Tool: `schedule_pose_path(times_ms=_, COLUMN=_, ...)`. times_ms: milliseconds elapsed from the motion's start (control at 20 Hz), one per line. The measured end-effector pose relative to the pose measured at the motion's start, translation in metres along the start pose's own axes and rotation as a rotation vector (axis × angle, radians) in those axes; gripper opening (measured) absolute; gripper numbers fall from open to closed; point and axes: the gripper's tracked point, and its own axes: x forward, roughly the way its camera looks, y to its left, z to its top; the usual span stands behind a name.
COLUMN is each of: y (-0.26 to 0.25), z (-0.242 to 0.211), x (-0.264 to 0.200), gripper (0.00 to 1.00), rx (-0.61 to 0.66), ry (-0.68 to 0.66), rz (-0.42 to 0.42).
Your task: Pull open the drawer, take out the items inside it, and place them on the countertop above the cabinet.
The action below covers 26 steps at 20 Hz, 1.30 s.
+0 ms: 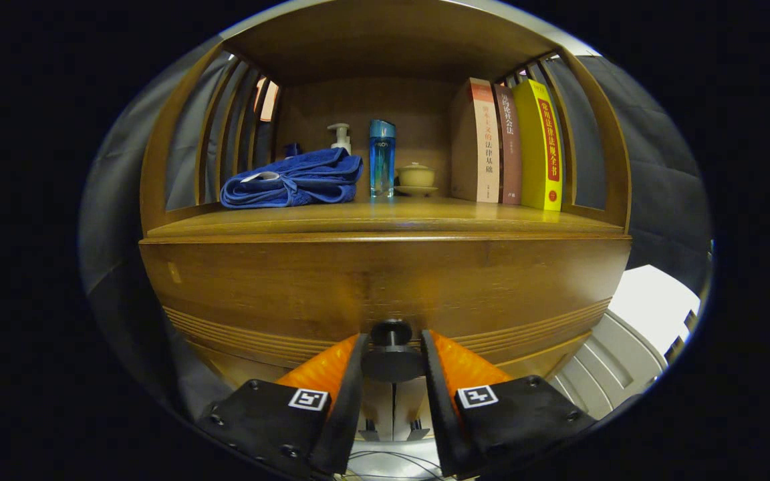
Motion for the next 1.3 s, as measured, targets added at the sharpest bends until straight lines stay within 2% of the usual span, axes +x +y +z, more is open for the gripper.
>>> schedule_pose_path(times_ms=300, y=-0.001, z=-0.002, x=-0.004, gripper=0.48, rx=-0.016, ry=0.015, rz=-0.021)
schedule_pose_path(times_ms=1300, y=-0.005, z=-0.015, x=-0.093, gripper=0.48, rx=0.000, ry=0.038, rz=-0.002)
